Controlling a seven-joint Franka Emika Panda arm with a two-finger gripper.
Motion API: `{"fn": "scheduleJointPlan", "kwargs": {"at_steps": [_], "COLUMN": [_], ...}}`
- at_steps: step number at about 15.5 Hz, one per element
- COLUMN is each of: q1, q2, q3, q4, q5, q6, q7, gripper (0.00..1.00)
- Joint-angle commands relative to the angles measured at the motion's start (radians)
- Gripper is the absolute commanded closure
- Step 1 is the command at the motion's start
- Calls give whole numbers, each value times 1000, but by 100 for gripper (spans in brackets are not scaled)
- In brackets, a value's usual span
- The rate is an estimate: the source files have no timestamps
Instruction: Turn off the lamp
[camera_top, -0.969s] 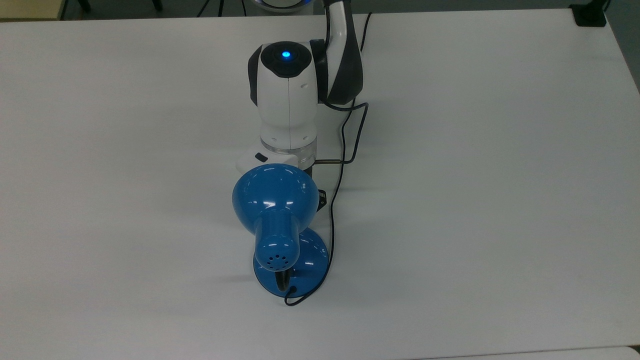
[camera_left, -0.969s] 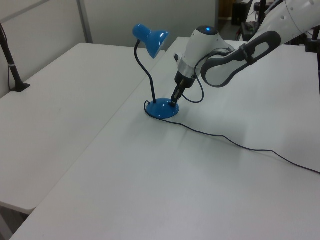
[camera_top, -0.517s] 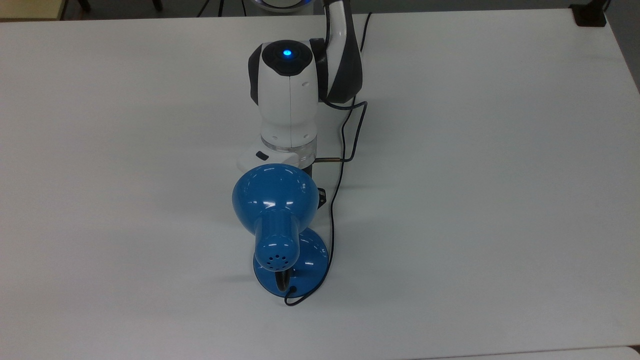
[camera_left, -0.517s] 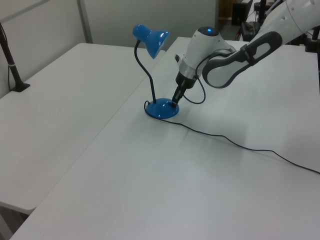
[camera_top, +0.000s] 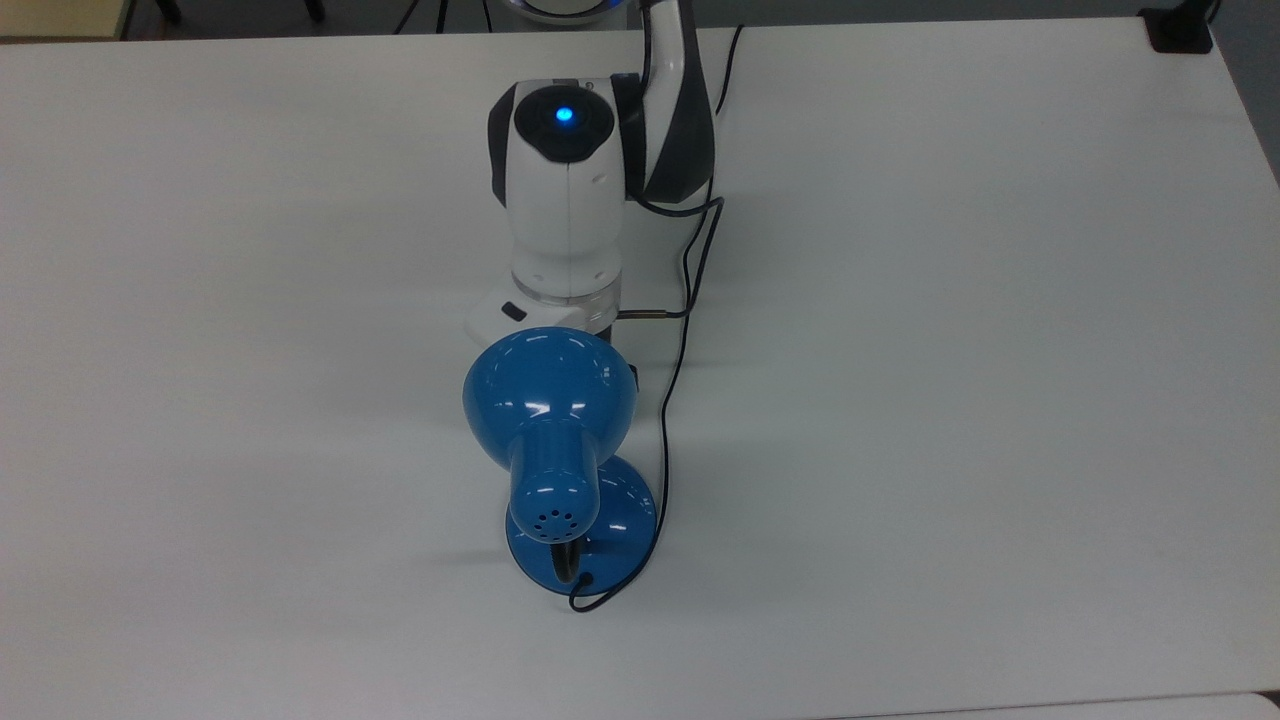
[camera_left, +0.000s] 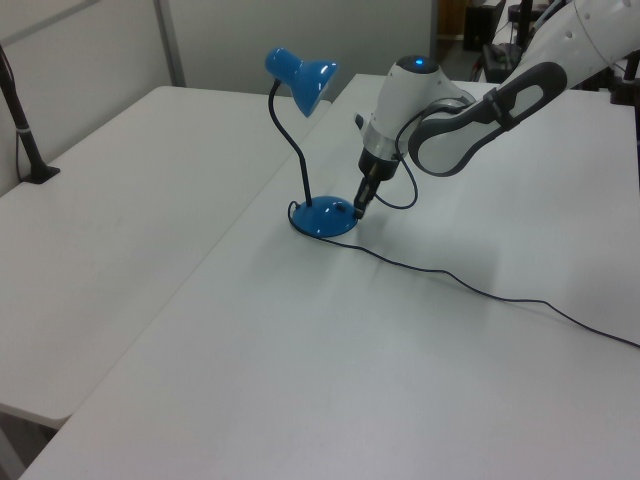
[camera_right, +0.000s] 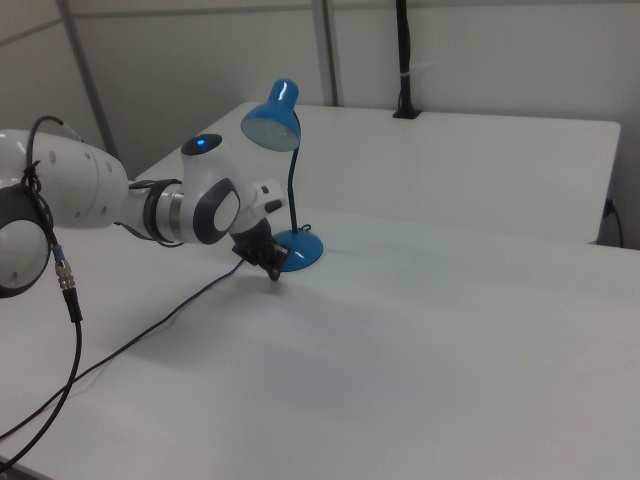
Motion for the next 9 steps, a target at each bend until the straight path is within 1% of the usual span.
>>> {"fn": "scheduleJointPlan", "kwargs": {"at_steps": [1, 4, 7, 8, 9], "q1": [-36, -46, -49, -49, -52], "q2": [-103, -179, -306, -345, -383], "q3": [-5, -3, -3, -3, -3], "q4": [-72, -74, -74, -74, -75], "q5": [-18, -10, -6, -6, -6], "q6": [-156, -290, -495, -555, -603], "q7": [-13, -7, -1, 4, 4], "gripper": [100, 100, 100, 89, 60]}}
